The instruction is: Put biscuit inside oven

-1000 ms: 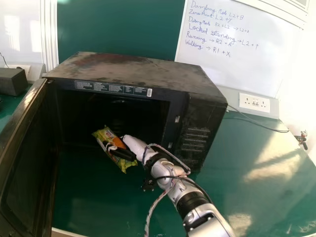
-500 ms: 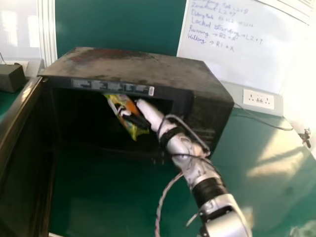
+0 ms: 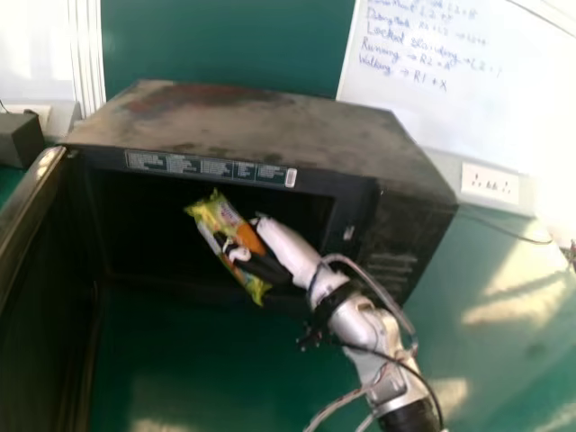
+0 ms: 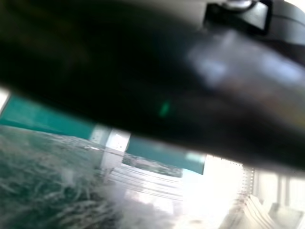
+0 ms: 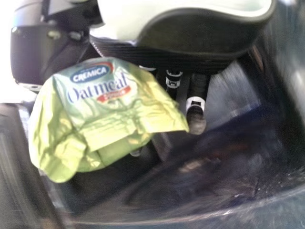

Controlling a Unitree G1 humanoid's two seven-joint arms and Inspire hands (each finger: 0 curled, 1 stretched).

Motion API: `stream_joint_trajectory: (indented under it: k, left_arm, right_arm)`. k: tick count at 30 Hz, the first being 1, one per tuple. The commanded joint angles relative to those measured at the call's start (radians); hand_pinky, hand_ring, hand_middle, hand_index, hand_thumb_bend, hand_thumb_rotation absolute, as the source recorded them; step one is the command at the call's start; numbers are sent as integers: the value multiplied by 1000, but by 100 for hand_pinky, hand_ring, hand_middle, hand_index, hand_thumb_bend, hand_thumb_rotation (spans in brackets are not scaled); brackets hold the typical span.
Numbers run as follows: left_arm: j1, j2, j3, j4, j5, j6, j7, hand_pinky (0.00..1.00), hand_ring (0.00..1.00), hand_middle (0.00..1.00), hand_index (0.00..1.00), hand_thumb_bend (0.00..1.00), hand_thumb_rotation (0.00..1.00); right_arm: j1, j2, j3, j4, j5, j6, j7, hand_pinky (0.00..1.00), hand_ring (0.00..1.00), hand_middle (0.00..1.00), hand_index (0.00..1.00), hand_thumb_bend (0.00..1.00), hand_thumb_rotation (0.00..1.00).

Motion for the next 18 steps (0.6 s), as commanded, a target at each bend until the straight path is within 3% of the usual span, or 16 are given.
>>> stream_joint_trajectory:
  k: [1,5,10,18]
  left_arm:
    - [14,-47,-6,-7,-5,-2,3,80,86,88,86,80,77]
    - [10,-42,-6,-4,-11,-4,-6,80,85,87,86,81,77]
    - [13,-42,-7,-5,-13,-3,-8,73,82,86,86,81,78]
    - [9,-45,-6,1,-9,-11,-17,77,83,87,87,81,75]
  right_arm:
    - [39,-9,-21,-72,20,14,10,10,16,46,48,51,0]
    - [61,-9,-33,-123,30,29,21,10,16,46,48,51,0]
    - [26,-5,-30,-80,17,14,6,9,15,46,48,51,0]
    - [-34,23,-22,33,13,22,-8,9,15,46,48,51,0]
